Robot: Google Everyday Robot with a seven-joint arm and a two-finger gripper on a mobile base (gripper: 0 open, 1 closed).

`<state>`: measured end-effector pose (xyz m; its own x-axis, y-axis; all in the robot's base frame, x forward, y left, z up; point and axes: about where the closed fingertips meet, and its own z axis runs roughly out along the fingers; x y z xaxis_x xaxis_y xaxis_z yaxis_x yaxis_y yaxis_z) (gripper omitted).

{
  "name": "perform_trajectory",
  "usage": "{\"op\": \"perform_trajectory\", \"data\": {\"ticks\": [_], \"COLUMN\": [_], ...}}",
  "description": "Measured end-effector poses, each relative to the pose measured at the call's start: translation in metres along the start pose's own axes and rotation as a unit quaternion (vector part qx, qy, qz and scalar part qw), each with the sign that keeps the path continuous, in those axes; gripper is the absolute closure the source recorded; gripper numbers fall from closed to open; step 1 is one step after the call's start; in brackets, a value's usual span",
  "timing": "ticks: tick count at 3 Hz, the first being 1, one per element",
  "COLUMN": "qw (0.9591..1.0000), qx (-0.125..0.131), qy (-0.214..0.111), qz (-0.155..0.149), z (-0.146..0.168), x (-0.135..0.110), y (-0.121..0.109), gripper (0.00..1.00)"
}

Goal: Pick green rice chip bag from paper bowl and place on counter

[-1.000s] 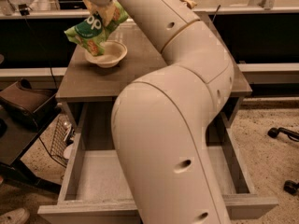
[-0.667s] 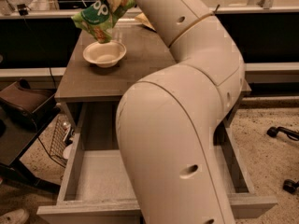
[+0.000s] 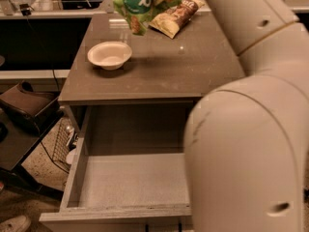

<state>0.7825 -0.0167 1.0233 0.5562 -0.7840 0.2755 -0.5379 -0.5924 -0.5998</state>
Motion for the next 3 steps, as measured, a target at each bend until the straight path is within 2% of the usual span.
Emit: {"op": "perform_trajectory", "data": {"ticks": [1,2,3], "qw": [0.9950,0.9825,0.9648], "qx": [0.012,0.032,0.063], "qy": [-0.011,-0.030,-0.047], "qz": [0.099,0.181,0.251], "z": [0.001,0.007,0.021], "x": [0.053,0.084,0.100], "y": [0.057,0.105,0.153], "gripper": [1.00,1.00,1.00]}}
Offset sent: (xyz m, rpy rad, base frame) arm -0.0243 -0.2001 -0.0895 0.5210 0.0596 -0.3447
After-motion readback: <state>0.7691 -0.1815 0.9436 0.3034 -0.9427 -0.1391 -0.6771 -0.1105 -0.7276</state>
